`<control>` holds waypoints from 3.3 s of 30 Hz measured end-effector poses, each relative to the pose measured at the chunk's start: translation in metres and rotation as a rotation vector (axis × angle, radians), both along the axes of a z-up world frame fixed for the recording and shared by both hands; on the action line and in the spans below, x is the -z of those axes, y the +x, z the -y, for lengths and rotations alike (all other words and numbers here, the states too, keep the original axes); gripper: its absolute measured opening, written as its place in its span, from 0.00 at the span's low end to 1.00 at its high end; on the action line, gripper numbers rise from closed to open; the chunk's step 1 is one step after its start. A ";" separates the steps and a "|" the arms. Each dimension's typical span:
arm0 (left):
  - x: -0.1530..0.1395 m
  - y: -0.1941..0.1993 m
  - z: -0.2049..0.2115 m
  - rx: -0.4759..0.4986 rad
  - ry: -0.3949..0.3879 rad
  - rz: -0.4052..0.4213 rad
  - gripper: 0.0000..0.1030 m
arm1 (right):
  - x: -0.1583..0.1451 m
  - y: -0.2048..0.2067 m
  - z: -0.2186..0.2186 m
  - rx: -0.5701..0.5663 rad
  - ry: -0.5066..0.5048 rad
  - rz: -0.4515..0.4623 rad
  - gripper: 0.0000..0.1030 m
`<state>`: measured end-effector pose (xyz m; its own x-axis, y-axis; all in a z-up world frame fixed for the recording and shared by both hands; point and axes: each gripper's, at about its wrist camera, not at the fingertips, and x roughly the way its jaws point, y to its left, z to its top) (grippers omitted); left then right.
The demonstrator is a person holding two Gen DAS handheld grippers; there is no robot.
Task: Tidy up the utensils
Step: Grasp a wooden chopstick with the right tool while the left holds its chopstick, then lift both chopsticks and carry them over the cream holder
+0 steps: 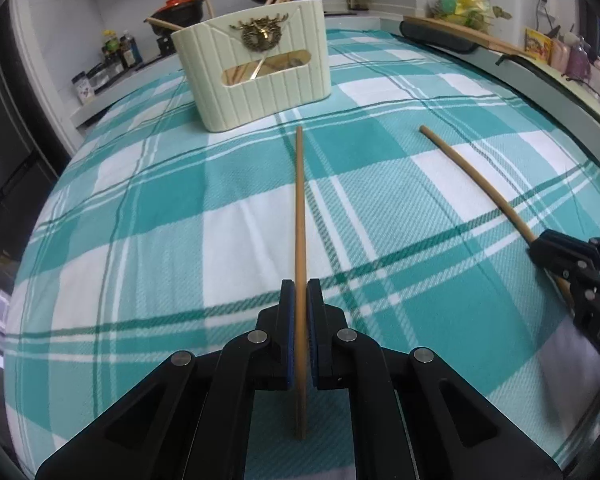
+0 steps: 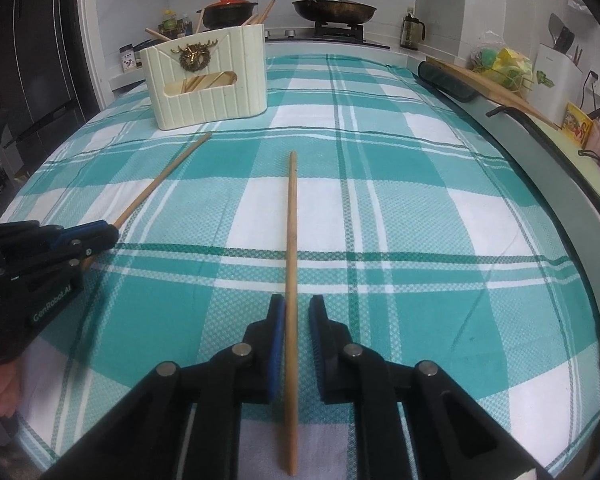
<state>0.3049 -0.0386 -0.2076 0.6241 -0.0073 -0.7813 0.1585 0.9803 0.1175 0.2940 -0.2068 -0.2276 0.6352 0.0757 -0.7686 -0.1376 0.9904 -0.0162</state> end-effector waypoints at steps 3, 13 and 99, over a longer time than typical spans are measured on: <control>-0.001 -0.026 -0.020 -0.012 -0.026 -0.019 0.04 | 0.000 -0.006 0.003 0.003 -0.001 0.004 0.10; -0.012 -0.080 -0.053 -0.015 -0.168 -0.042 0.69 | -0.003 -0.035 0.014 0.051 -0.070 0.027 0.24; -0.171 -0.002 -0.070 0.105 -0.338 0.273 0.04 | -0.170 0.037 -0.016 -0.252 0.220 0.246 0.06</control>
<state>0.3031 0.0315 -0.0369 0.7891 -0.3088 -0.5311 0.2673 0.9509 -0.1557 0.3308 -0.1910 -0.0573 0.7385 0.3982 -0.5441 -0.3948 0.9096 0.1299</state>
